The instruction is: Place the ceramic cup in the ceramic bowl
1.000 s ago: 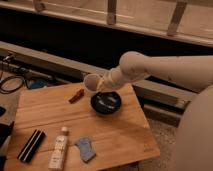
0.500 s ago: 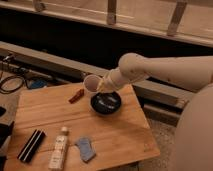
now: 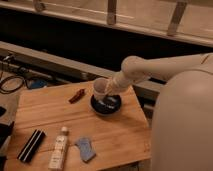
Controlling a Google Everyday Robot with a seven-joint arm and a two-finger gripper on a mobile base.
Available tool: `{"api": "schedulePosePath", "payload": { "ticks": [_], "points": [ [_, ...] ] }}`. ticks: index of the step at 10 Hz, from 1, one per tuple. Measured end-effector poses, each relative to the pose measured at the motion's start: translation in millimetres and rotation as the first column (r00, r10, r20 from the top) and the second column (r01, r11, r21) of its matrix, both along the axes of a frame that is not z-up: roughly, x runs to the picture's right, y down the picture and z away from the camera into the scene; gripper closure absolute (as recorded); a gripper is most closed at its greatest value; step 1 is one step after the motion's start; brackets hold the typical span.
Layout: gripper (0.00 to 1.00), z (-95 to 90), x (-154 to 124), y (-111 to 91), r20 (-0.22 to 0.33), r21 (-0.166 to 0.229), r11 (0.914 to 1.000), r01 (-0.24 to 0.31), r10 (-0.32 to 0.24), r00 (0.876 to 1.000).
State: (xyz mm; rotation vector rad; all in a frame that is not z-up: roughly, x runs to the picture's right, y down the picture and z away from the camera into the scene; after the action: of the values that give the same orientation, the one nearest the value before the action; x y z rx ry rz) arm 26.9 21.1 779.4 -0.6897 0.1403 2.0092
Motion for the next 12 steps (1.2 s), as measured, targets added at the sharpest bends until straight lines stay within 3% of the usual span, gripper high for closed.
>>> {"api": "schedulePosePath", "payload": {
  "ticks": [2,7,8,9,12],
  "points": [
    [0.82,16.4,11,9,-0.038,-0.044,0.9988,-0.023,0.021,0.999],
    [0.39,29.4,30,18,-0.068,-0.072,0.9916,-0.107,0.102,0.992],
    [0.38,27.0,25,17,-0.063,-0.069,0.9936,-0.089,0.085,0.994],
    [0.44,26.5,14,17,-0.056,-0.069,0.9953,-0.067,0.064,0.996],
    [0.71,26.1,3,16,-0.051,-0.070,0.9962,-0.051,0.048,0.998]
  ]
}}
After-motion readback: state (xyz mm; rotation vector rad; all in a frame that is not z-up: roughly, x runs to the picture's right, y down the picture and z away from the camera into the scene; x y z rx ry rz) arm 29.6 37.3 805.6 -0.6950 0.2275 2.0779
